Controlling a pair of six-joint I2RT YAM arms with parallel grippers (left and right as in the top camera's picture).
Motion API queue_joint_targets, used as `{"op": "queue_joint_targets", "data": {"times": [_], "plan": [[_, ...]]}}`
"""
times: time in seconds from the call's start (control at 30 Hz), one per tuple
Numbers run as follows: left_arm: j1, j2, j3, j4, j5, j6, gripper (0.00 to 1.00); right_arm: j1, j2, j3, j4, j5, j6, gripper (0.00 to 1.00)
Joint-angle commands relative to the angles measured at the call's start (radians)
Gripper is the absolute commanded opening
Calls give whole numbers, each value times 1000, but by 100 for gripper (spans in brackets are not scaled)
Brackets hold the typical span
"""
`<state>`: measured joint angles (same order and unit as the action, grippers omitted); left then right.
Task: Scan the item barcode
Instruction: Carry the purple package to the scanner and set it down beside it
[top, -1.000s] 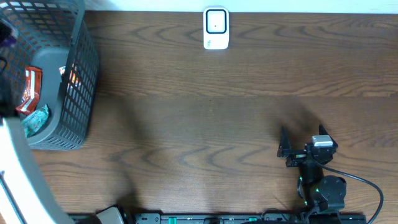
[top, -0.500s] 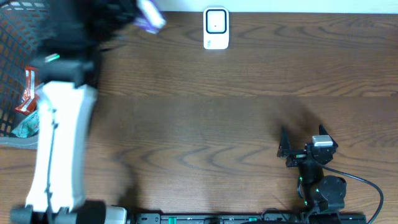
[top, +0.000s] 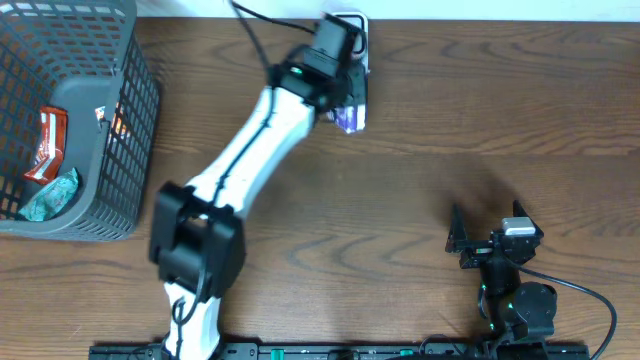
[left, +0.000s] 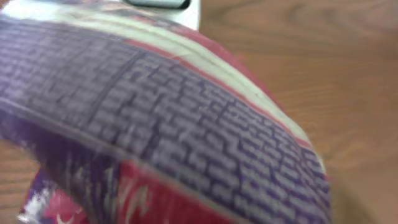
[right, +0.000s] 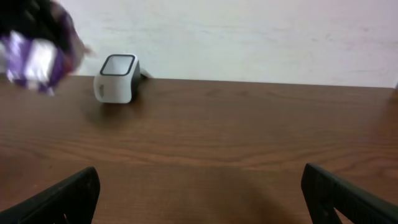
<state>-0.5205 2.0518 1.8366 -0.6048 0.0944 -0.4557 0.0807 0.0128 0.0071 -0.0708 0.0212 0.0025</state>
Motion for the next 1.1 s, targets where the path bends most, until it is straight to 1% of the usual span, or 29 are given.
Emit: {"op": "queue_joint_targets", "data": {"times": [0.0,0.1,0.13,0.17,0.23,0.3,0.33,0.37,0.57,0.67,0.73,0.87,1.07], "plan": [[-39,38,-3,1,-164,-17,23,-2,-4,-2,-4,-1,-11,99],[-64,73,-3,0,-164,-17,24,-2,-4,-2,-4,-1,-11,99],[-71,81,-3,0,-163,-17,29,-2,-4,-2,-4,-1,-11,99],[-77,85,-3,0,-163,-17,37,-2,-4,-2,-4,-1,-11,99],[-82,86,-3,0,-163,-17,47,-2,-4,-2,-4,-1,-11,99],[-83,77,-2,0,-163,-17,60,-2,-4,-2,-4,-1,-11,99],[-83,69,-2,0,-163,-17,66,-2,-4,-2,-4,-1,-11,99],[-81,60,-2,1,-163,-17,68,-2,-4,-2,-4,-1,-11,99],[-49,-48,0,29,-164,-14,69,-2,-4,-2,-4,-1,-11,99],[-8,-135,0,69,-196,-8,69,-2,-4,-2,-4,-1,-11,99],[26,-197,0,91,-223,28,69,-2,-4,-2,-4,-1,-11,99],[122,-321,0,96,-228,194,69,-2,-4,-2,-4,-1,-11,99],[349,-465,0,53,-413,215,69,-2,-4,-2,-4,-1,-11,99]]}}
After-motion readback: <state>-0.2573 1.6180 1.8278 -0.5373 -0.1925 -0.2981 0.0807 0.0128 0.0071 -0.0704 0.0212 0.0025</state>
